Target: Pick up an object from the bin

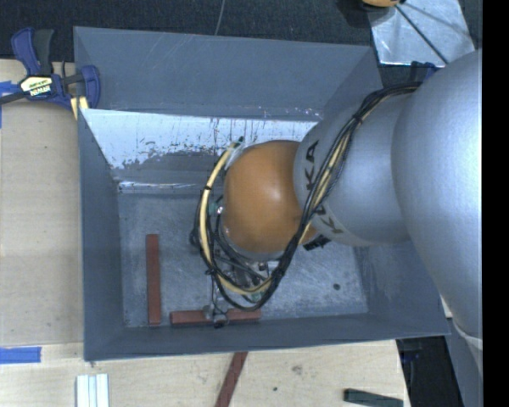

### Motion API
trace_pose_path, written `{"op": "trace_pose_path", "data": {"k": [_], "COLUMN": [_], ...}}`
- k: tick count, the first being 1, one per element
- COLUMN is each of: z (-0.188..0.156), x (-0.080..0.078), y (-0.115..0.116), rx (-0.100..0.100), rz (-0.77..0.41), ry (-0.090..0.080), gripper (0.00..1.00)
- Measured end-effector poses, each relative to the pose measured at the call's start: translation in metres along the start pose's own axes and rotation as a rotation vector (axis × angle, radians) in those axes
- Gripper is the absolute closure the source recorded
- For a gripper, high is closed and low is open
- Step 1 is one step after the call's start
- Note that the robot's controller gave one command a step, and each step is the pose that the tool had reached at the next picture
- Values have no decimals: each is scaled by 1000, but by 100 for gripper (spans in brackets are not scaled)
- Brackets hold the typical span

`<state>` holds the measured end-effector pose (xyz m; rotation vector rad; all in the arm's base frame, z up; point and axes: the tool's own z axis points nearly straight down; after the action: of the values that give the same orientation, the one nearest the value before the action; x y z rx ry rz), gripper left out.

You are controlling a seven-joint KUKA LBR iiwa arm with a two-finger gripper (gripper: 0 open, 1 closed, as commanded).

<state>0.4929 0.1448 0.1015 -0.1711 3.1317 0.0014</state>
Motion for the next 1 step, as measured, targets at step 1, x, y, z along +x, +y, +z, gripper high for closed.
{"op": "trace_pose_path", "data": {"k": [1], "z": [4], "x": [-15], "y": [-86], "rx": [1], "rz": [15], "ry": [2], "gripper": [0]}}
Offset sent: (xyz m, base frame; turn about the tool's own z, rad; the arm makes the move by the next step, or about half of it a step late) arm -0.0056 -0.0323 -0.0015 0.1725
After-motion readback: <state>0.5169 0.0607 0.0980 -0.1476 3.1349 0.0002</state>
